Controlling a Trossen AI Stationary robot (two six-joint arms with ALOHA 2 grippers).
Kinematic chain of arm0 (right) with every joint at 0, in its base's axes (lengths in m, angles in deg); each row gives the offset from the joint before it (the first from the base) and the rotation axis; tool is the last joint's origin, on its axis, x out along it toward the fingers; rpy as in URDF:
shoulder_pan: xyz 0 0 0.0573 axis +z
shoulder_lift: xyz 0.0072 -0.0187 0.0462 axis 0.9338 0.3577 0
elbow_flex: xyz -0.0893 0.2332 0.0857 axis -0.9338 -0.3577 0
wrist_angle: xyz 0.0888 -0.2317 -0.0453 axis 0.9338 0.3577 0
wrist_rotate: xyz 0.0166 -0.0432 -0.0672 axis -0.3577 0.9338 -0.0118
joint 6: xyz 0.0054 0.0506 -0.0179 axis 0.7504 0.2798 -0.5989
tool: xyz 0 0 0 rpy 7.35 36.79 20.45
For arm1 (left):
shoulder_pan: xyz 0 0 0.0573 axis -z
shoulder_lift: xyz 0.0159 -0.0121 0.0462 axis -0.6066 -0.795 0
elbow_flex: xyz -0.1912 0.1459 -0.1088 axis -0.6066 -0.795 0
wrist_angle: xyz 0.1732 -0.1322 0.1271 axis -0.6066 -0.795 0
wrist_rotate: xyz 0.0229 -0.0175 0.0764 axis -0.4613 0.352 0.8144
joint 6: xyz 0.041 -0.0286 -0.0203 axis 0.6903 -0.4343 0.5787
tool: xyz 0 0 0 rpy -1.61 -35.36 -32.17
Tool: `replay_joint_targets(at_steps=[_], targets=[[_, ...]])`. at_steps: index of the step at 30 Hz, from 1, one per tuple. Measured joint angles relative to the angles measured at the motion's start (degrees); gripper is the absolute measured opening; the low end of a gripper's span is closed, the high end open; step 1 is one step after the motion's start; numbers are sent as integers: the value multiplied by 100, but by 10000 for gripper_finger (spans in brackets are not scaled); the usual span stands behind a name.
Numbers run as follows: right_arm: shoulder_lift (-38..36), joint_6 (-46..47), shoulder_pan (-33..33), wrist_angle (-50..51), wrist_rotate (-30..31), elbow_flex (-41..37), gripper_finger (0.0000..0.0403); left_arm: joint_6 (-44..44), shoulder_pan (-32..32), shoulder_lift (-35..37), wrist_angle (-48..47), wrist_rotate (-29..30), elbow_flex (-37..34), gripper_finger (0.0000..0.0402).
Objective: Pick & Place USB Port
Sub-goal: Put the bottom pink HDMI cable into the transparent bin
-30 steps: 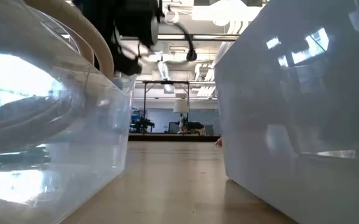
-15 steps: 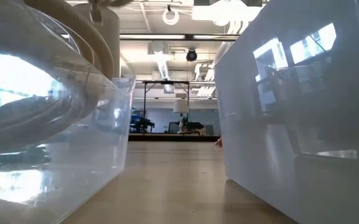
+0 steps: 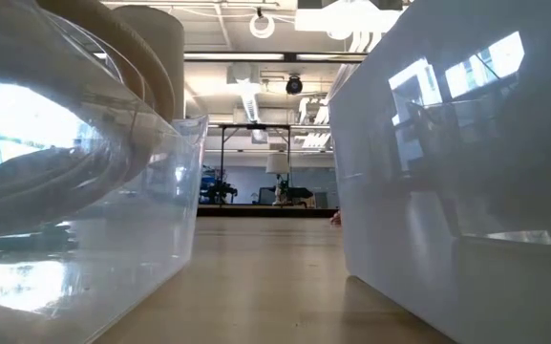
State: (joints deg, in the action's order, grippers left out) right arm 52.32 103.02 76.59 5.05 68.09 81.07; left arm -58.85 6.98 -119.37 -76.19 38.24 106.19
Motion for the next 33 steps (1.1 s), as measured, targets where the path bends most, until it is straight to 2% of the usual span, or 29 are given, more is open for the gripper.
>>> replay_joint_targets(at_steps=[9,13,17,21,33], targets=[[0,655,-2,-83,121,2,149,-236,882,-742,1775,336,6,27],[0,1008,0,-108,43,2,149,-507,1183,-1050,2225,573,-3,27],[0,949,7,-110,-185,4,149,-675,1165,-1331,2790,659,0,27],[0,588,86,-108,-118,4,149,-810,980,-1498,3141,520,2,27],[0,-228,494,62,40,7,149,-2090,490,-1754,2739,-360,0,27]])
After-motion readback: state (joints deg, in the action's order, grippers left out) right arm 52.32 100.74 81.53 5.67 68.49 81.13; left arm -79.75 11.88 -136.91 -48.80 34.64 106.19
